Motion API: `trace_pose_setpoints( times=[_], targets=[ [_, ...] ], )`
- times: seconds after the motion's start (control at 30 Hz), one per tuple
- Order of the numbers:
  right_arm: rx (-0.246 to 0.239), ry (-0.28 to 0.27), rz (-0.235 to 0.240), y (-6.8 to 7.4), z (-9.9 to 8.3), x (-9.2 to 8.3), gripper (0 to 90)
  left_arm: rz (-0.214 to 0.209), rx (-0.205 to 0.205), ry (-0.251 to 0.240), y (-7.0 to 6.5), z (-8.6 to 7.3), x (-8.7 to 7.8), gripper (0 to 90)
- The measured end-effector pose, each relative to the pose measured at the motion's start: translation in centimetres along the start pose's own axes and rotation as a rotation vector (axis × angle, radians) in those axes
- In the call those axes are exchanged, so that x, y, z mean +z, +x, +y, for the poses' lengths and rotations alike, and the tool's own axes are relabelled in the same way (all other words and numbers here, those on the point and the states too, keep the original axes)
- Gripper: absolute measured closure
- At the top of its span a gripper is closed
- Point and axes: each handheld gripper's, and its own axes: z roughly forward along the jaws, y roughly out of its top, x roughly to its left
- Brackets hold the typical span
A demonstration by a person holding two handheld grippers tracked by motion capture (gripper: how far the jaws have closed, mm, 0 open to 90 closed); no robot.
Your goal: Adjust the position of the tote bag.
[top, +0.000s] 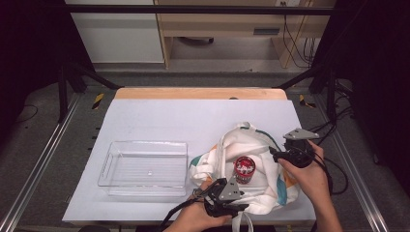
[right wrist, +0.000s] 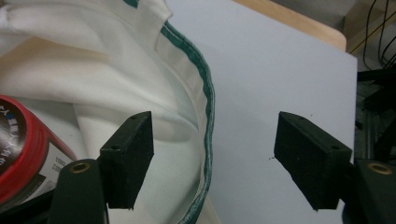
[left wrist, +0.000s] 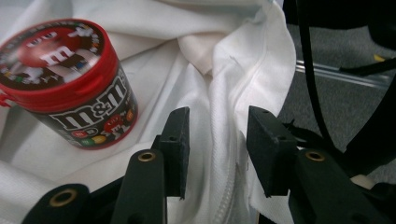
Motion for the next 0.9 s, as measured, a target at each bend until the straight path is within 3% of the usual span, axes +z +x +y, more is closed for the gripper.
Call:
trace_pose_setpoints(
  times=[0.27,0.33,0.53,0.63,0.73,0.83,0.9],
  targets=[
    [-0.041,-0.017,-0.008,0.4,2.4,-1.9,18.4,0.039,-0.042,-0.046,0.8,0.9,-2.1,46.0],
    [-0.037,-0.027,0.001,0.7,3.3,-2.1,17.9,0.034,-0.038,-0.024,1.2,1.1,-2.7,43.9],
    [-0.049,-0.011,0.061,2.7,5.6,-1.3,14.9,0.100,-0.080,-0.026,2.8,1.6,-5.3,34.6],
    [-0.058,0.012,0.107,3.9,5.7,-0.7,14.2,0.133,-0.106,-0.040,3.7,1.4,-6.7,30.5],
    [-0.084,0.029,0.125,4.5,5.4,-0.3,14.6,0.163,-0.141,-0.054,4.8,0.9,-7.9,27.1],
    [-0.100,0.042,0.135,5.0,5.0,-0.1,16.8,0.216,-0.169,-0.040,6.2,0.4,-9.2,22.8],
    [-0.109,0.056,0.145,5.3,4.7,0.1,18.0,0.246,-0.189,-0.055,7.1,0.1,-10.1,20.7]
  ],
)
